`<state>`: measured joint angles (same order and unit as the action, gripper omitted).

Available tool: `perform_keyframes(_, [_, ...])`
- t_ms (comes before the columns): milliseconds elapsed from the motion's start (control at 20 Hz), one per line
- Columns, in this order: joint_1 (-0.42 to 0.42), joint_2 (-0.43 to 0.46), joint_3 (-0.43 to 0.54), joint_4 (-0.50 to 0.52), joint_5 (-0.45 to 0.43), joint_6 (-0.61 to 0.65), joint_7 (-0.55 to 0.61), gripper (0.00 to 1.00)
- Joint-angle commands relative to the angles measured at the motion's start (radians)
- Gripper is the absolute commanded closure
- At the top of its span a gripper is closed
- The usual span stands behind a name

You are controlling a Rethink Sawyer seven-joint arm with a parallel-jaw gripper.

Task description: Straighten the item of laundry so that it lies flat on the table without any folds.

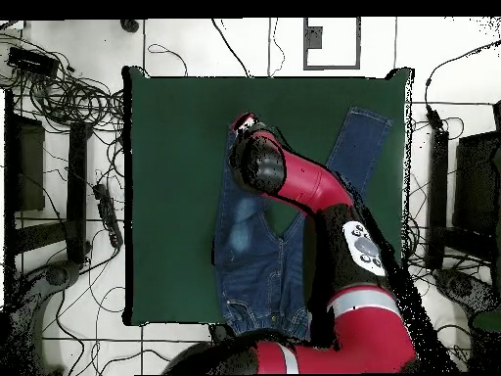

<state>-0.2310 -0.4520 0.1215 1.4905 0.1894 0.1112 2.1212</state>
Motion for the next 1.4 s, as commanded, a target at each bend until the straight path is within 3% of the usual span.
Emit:
perform_keyframes(50, [0.031,0.138,0.043,-0.06,0.061,-0.062,0.179,0.0])
perform_keyframes(450, [0.038,0.217,0.059,-0.131,0.071,-0.096,0.171,0.0])
perform_keyframes(950, [0.044,0.231,0.057,-0.151,0.077,-0.09,0.173,0.0])
perform_keyframes(1400, [0.105,0.383,0.058,-0.438,0.161,-0.039,0.13,0.0])
